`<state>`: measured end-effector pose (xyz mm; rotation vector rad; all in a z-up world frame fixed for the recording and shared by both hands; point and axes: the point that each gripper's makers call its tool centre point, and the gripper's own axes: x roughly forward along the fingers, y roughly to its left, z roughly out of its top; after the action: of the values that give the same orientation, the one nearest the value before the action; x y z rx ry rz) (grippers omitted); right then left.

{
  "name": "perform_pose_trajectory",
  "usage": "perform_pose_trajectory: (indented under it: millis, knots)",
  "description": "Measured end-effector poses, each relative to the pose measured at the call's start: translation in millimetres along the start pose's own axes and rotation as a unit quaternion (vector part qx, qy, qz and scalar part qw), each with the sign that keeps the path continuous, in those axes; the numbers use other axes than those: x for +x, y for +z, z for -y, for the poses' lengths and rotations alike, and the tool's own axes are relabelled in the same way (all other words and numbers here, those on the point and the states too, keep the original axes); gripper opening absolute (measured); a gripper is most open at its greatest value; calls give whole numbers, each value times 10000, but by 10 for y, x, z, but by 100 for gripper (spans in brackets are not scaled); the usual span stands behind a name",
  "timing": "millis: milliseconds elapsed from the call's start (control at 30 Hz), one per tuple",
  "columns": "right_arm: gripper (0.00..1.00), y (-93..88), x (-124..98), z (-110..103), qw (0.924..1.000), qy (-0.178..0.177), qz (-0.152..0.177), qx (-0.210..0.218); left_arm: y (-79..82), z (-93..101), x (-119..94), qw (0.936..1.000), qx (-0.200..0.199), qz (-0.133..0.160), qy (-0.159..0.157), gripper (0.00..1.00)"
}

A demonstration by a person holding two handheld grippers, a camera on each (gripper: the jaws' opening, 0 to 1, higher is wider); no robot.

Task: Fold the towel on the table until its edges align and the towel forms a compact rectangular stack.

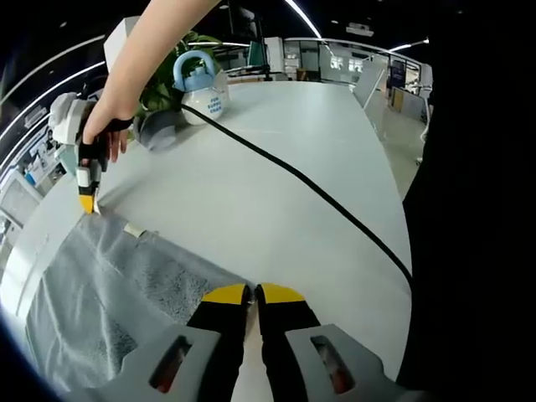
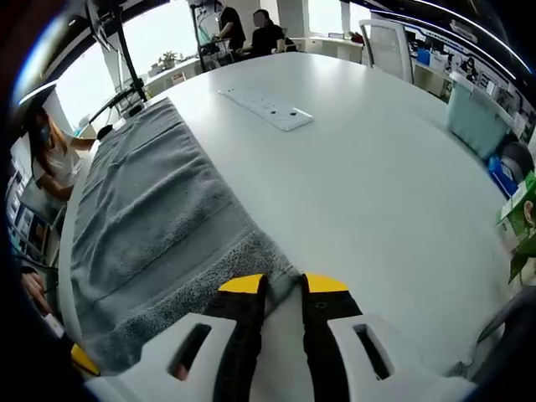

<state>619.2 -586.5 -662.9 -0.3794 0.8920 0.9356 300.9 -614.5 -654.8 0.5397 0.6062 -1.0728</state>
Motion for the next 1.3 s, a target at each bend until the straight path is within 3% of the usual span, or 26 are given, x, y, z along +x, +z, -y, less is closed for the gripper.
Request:
perform_pose_trajectory:
  millis: [200, 333, 533, 733, 867, 1000, 1067, 1167, 1300]
  knots:
    - [10, -24, -40, -7, 9999, 3, 31, 128, 0, -18, 1, 9996, -223, 113, 153, 4]
    - [7, 2, -45, 0, 9962, 120, 404, 767, 11, -32, -20, 9983, -320, 312, 374, 4]
    - [5, 33, -143, -16, 9859, 300, 856, 1408, 132, -61, -92, 9946, -762, 615, 357, 3]
    - [4, 101, -270, -33, 9857, 242, 1067, 1278, 382, -105, -263, 9875, -1153, 1065, 143, 3]
    - [4, 262, -456, -52, 9749, 377, 1448, 1651, 510, -111, -362, 9853, -1192, 1221, 33, 3]
    - [4, 278, -567, 5, 9809, 270, 1418, 1302, 692, -124, -501, 9780, -1403, 1540, -129, 3]
    - [4, 283, -655, -22, 9798, 281, 1481, 1315, 742, -116, -572, 9797, -1300, 1518, -135, 3]
    - [4, 356, -804, -79, 9675, 451, 1839, 1678, 849, -98, -697, 9804, -1218, 1535, -214, 3]
    - [4, 355, -947, -109, 9615, 435, 2039, 1790, 952, -88, -823, 9847, -936, 1425, -345, 3]
